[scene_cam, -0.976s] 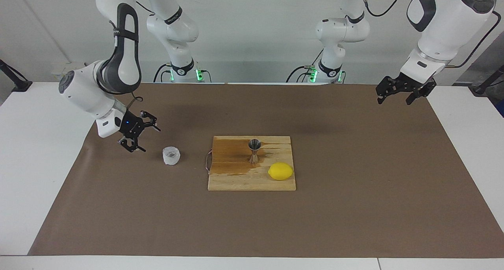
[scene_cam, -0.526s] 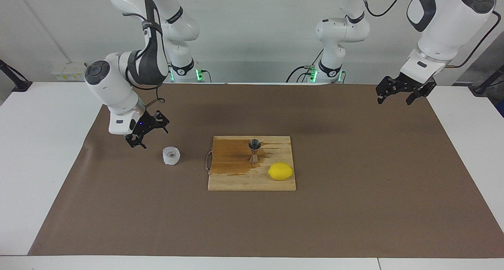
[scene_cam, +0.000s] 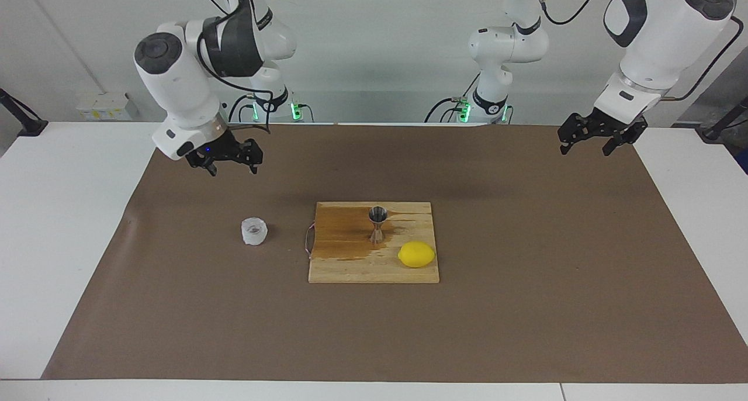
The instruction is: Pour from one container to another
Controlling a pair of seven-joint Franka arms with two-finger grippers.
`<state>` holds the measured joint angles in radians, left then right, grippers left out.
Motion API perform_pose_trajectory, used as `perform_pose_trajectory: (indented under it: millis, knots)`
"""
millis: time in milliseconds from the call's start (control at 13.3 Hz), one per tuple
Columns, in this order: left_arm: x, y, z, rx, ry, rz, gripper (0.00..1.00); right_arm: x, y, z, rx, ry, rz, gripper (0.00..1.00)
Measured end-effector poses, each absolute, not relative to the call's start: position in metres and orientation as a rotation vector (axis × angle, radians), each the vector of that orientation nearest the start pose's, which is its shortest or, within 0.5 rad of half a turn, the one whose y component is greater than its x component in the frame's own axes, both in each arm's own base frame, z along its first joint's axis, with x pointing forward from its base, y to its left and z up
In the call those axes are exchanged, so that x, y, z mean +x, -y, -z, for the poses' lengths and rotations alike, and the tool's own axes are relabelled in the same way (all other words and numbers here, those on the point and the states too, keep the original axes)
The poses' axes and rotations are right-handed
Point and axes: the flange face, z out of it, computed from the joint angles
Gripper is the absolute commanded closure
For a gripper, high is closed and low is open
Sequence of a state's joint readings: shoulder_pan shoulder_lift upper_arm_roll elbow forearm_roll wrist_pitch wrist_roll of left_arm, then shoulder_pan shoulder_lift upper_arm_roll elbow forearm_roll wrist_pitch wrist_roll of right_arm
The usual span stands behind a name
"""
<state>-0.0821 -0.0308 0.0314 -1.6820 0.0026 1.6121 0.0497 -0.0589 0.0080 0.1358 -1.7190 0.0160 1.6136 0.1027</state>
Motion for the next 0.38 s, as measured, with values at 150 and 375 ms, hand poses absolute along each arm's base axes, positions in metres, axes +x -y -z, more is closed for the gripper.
perform_pose_trajectory:
  millis: [150, 375]
  knots:
    - [0.545, 0.027, -0.592, -3.135, -0.158, -0.061, 0.0, 0.538, -0.039, -0.606, -3.098, -0.11, -0.127, 0.0]
    - [0.545, 0.027, -0.592, -3.135, -0.158, -0.061, 0.0, 0.532, -0.014, -0.633, -3.084, -0.166, -0.102, 0.0]
